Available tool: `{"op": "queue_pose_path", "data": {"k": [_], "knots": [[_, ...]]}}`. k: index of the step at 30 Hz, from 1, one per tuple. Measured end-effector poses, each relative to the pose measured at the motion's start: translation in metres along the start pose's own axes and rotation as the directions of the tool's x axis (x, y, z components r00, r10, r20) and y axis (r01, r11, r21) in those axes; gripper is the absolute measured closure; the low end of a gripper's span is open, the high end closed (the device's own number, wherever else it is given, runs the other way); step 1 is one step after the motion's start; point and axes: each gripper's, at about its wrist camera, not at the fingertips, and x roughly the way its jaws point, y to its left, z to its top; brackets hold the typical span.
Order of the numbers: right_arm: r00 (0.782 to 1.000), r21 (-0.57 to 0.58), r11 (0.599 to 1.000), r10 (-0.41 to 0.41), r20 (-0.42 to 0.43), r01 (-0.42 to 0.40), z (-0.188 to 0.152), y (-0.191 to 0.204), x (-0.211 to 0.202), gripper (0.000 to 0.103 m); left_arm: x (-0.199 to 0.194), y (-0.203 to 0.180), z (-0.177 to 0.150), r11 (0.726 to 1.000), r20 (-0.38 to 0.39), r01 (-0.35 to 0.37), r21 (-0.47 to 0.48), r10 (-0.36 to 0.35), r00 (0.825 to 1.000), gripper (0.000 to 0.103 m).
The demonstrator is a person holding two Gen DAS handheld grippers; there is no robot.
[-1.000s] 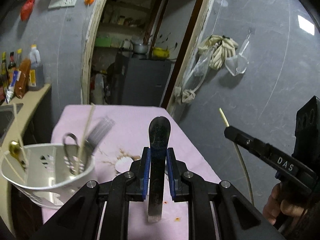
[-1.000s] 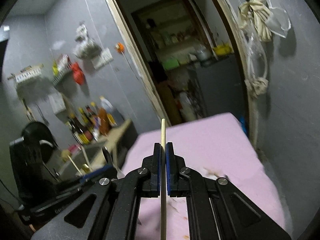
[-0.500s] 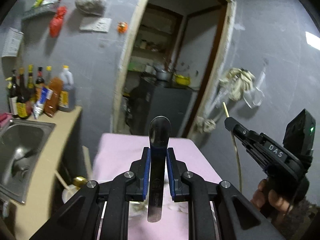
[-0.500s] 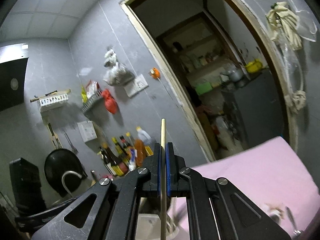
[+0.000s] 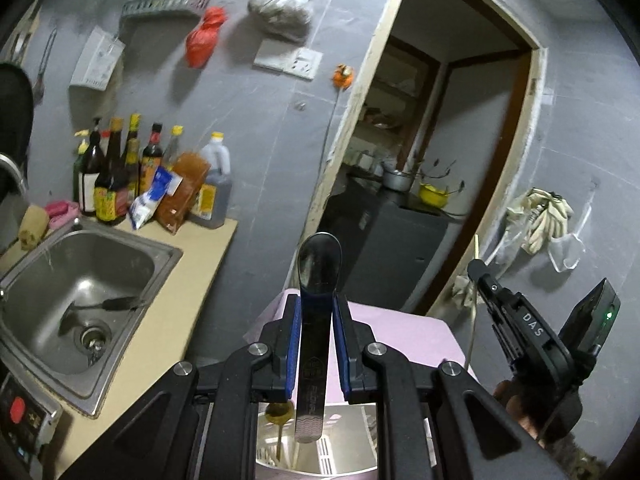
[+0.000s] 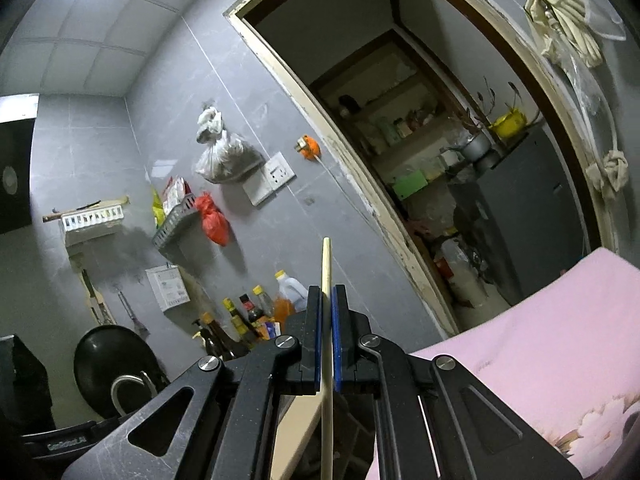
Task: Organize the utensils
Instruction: 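Lift and carry the knife and chopstick toward the white holder, then open the left tool to drop the knife while the right tool releases the chopstick into the holder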
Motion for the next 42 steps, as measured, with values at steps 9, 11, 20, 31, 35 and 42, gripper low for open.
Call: {"op": "queue_pose_path", "data": {"k": [9,11,20,31,35,42], "knots": [[0.999,-0.024,0.999,-0.027,-0.030,0.026,-0.021,-0.006,0.011,0.099,0.010,0.010,-0.021,0.999,-0.022,-0.042,0.003,0.042,0.999,0.098],[0.999,-0.031,0.999,-0.028,-0.044,0.027,-0.023,-0.006,0.013,0.099,0.012,0.011,-0.025,0.999,-0.029,-0.049,0.004,0.050,0.998,0.100],[0.997,-0.079,0.996,-0.040,-0.064,0.035,-0.028,-0.008,0.011,0.099,0.019,0.012,-0.038,0.999,-0.082,-0.041,-0.010,0.040,0.996,0.100],[0.986,-0.097,0.995,-0.053,-0.159,0.038,-0.028,-0.017,-0.008,0.082,0.017,0.013,-0.042,0.998,-0.113,-0.044,-0.052,0.038,0.993,0.098],[0.984,-0.096,0.994,-0.062,-0.166,0.047,-0.019,-0.020,-0.027,0.071,0.016,0.011,-0.041,0.998,-0.113,-0.042,-0.049,0.036,0.993,0.098],[0.982,-0.118,0.990,-0.095,-0.164,0.076,0.006,-0.026,-0.057,0.051,0.008,-0.008,-0.033,1.000,-0.099,-0.017,-0.016,0.015,0.995,0.095]]}}
